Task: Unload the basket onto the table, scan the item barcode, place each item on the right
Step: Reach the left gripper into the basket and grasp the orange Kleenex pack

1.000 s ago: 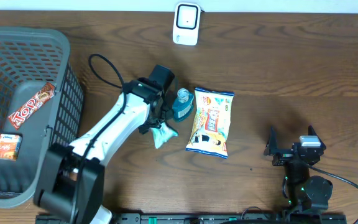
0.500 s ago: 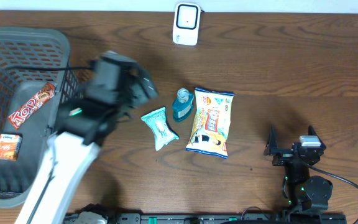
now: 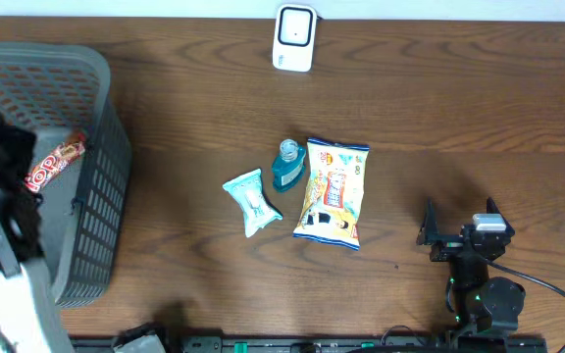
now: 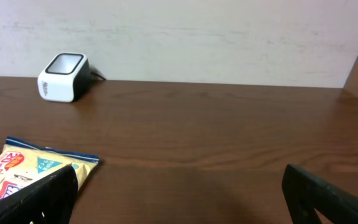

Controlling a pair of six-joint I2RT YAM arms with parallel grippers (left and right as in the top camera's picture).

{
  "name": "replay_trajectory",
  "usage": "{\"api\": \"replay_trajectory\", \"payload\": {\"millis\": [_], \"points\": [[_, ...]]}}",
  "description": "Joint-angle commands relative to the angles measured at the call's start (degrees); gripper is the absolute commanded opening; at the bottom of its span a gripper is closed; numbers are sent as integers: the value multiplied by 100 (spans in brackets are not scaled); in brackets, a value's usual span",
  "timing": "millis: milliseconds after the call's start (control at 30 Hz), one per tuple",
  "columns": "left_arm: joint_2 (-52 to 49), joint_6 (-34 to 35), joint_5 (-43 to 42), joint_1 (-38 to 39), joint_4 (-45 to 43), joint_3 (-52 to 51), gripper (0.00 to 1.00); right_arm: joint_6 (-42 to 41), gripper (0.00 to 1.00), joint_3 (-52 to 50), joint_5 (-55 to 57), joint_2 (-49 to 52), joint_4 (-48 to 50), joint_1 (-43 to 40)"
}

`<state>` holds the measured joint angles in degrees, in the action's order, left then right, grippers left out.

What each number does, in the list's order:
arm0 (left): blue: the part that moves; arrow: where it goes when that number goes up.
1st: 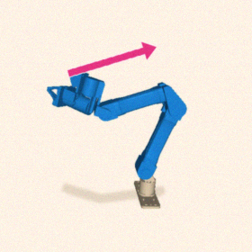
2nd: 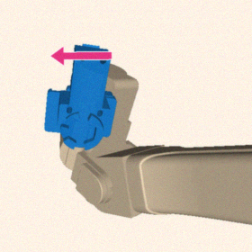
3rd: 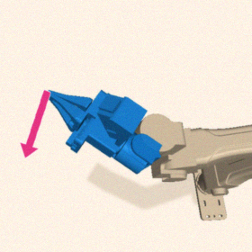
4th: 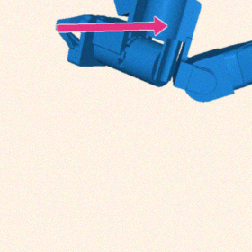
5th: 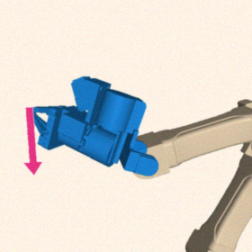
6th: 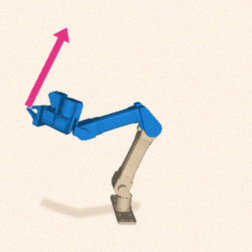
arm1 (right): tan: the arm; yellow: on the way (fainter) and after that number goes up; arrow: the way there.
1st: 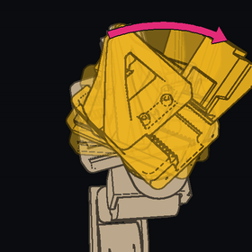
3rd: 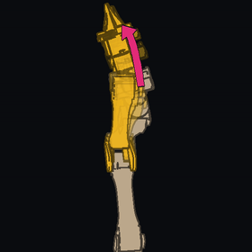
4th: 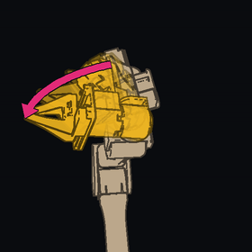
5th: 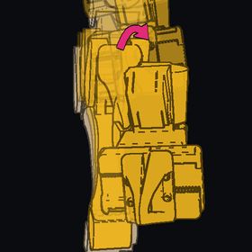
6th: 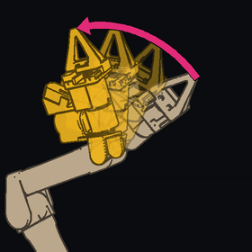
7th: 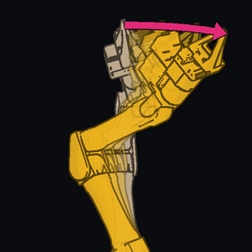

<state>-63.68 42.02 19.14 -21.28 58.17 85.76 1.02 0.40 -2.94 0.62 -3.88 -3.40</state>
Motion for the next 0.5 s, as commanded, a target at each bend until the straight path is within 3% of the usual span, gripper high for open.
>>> {"api": "replay_trajectory", "payload": {"millis": [0,233,467], "points": [[-881,267,190,-990,264,-136,98,-57,99,-9,24,-31,-24,46],[-1965,258,-59,-1834,-160,-809,98,-57,99,-9,24,-31,-24,46],[-2658,-535,-61,-2116,-1115,-1438,98,-57,99,-9,26,-31,-24,46]]}}
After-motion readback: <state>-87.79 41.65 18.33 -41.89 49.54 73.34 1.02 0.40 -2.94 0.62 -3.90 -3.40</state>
